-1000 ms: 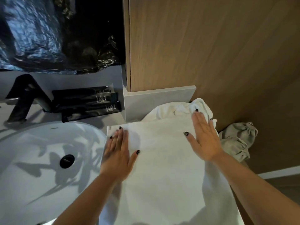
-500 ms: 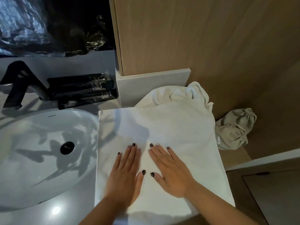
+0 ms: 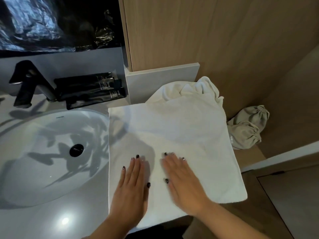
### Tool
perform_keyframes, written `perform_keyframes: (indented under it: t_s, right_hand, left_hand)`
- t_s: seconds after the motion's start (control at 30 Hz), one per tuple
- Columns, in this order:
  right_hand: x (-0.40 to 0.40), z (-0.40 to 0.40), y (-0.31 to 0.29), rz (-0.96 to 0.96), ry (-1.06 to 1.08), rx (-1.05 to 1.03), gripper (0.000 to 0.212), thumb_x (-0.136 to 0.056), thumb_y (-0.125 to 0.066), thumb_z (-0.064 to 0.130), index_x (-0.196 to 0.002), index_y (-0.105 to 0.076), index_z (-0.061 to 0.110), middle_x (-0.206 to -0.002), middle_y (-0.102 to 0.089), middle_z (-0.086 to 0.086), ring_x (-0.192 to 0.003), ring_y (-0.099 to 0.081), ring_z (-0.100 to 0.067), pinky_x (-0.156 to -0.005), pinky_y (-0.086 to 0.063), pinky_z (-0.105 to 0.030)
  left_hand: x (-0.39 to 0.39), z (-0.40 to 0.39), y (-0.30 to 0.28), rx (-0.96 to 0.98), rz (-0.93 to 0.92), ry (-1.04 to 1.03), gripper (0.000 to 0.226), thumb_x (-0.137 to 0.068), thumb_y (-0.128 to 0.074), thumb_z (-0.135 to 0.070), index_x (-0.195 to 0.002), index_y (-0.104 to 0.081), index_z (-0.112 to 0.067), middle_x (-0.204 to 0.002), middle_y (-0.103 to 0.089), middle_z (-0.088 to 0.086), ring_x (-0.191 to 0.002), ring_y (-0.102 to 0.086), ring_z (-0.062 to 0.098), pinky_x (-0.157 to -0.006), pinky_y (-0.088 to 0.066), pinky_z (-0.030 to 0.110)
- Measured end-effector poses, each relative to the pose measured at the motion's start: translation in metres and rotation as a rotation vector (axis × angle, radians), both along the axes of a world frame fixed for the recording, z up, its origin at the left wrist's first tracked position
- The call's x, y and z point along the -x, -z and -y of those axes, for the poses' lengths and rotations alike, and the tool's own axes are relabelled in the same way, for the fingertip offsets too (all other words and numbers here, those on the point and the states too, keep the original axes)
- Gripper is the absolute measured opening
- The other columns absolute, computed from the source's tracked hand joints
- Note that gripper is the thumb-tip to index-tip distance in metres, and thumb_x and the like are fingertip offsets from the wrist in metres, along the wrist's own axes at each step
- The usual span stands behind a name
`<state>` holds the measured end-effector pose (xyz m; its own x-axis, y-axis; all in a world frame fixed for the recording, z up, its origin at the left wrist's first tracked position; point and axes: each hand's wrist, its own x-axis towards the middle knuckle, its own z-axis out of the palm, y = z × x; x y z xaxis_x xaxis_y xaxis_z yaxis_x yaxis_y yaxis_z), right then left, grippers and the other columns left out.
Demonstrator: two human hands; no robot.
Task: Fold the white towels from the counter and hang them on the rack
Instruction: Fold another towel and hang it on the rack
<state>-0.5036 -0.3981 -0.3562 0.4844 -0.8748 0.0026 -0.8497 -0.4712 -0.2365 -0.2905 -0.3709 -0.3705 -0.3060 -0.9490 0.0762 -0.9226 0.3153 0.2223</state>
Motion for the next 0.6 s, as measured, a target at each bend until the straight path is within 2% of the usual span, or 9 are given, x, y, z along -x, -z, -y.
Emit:
perform_keyframes:
  t_s: [0.13, 0.2, 0.33, 0.43, 0.53, 0.6]
  right_hand:
    - [-0.019, -0.024, 0.009, -0.112, -0.024, -0.012, 0.059, -0.104, -0.015, 0.042, -0.154, -0.027, 0.011, -0.161, -0.022, -0.005, -0.15, -0.014, -0.022, -0.115, -0.014, -0.044]
    - [-0.007, -0.02, 0.01, -0.144, -0.019, -0.016, 0.062, -0.104, -0.016, 0.047, -0.156, -0.018, 0.014, -0.163, -0.015, -0.003, -0.151, -0.008, -0.02, -0.117, -0.01, -0.044]
    - [0.025, -0.019, 0.007, -0.187, 0.079, -0.051, 0.066, -0.103, -0.016, 0.052, -0.157, -0.009, 0.015, -0.165, -0.006, 0.0, -0.152, 0.002, -0.018, -0.119, -0.009, -0.045]
    - [0.04, -0.021, 0.0, -0.192, 0.108, -0.094, 0.068, -0.102, -0.01, 0.055, -0.157, -0.011, 0.014, -0.164, -0.007, -0.001, -0.152, 0.0, -0.018, -0.119, -0.008, -0.044]
    - [0.041, -0.02, -0.006, -0.172, 0.099, -0.132, 0.077, -0.095, 0.007, 0.062, -0.156, 0.002, 0.017, -0.164, 0.007, 0.002, -0.15, 0.014, -0.016, -0.12, 0.003, -0.041]
    - [0.035, -0.021, -0.009, -0.131, 0.123, -0.182, 0.081, -0.088, 0.012, 0.063, -0.156, 0.008, 0.018, -0.163, 0.014, 0.004, -0.148, 0.021, -0.014, -0.121, 0.008, -0.04]
  left_hand:
    - [-0.001, -0.016, 0.006, -0.029, 0.037, 0.013, 0.061, -0.1, -0.026, -0.033, -0.151, -0.028, 0.0, -0.161, -0.021, 0.016, -0.148, -0.025, 0.03, -0.115, -0.021, 0.045]
    - [-0.004, -0.014, 0.006, -0.038, 0.048, 0.026, 0.063, -0.1, -0.027, -0.035, -0.153, -0.024, -0.001, -0.163, -0.017, 0.015, -0.15, -0.019, 0.028, -0.116, -0.02, 0.045]
    - [-0.01, -0.018, 0.0, -0.059, 0.069, 0.037, 0.064, -0.103, -0.017, -0.04, -0.155, -0.019, -0.003, -0.163, -0.016, 0.014, -0.152, -0.013, 0.026, -0.118, -0.016, 0.044]
    - [-0.02, -0.024, -0.001, -0.069, 0.067, 0.03, 0.066, -0.104, -0.015, -0.043, -0.153, -0.025, -0.001, -0.161, -0.022, 0.015, -0.151, -0.017, 0.028, -0.119, -0.015, 0.043]
    - [-0.026, -0.029, -0.002, -0.096, 0.054, 0.012, 0.067, -0.104, -0.016, -0.045, -0.149, -0.034, 0.002, -0.157, -0.03, 0.018, -0.148, -0.026, 0.03, -0.117, -0.021, 0.045]
    - [-0.026, -0.031, -0.004, -0.106, 0.036, -0.028, 0.068, -0.103, -0.02, -0.045, -0.148, -0.035, 0.002, -0.157, -0.032, 0.018, -0.147, -0.028, 0.031, -0.119, -0.02, 0.043]
